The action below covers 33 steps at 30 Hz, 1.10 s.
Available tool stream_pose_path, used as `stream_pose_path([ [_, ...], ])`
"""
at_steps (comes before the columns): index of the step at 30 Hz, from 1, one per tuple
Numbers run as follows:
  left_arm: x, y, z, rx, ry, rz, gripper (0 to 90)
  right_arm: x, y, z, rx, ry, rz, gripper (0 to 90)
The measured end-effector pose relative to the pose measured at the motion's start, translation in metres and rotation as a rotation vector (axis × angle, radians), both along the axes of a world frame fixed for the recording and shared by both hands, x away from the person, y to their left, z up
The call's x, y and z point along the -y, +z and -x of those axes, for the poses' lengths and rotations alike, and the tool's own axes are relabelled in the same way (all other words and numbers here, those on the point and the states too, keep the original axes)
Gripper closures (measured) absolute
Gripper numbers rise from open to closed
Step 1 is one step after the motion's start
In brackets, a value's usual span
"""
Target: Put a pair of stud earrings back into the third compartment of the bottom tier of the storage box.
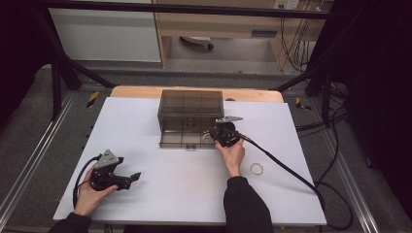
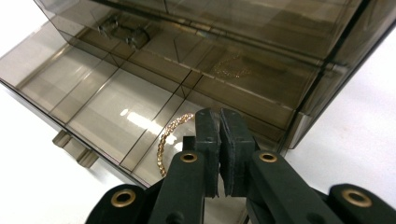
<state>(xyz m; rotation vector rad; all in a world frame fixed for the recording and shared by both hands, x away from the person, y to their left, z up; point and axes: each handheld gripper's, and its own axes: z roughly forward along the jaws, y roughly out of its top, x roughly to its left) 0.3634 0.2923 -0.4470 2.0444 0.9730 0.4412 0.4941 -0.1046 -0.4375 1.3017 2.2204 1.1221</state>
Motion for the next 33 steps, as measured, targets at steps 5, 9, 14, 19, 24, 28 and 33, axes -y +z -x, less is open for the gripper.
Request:
stream_pose_path([
  [5,0.000,0.000,0.000,0.001,0.000,0.000,6.9,0.000,-0.001,0.001,0.010,0.005,0.030,83.7],
  [9,0.000,0.000,0.000,0.000,0.000,-0.002,6.9,0.001,0.004,0.004,0.019,0.020,0.033,79.6],
  [14,-0.001,0.000,0.000,0.001,0.003,-0.001,6.9,0.006,0.018,0.013,0.043,0.052,0.024,68.4],
  [19,-0.001,0.000,0.000,0.001,0.003,-0.002,6.9,0.015,0.029,0.022,0.050,0.071,0.028,55.2],
  [24,-0.001,0.000,0.000,0.002,0.005,-0.001,6.9,0.033,0.036,0.035,0.018,0.081,-0.003,34.9],
  [28,-0.001,0.000,0.000,-0.001,0.007,-0.002,6.9,0.046,0.036,0.048,0.039,0.085,-0.011,24.4],
  [33,-0.001,0.000,0.000,-0.001,0.006,-0.003,6.8,0.058,0.036,0.059,0.055,0.091,0.000,15.5],
])
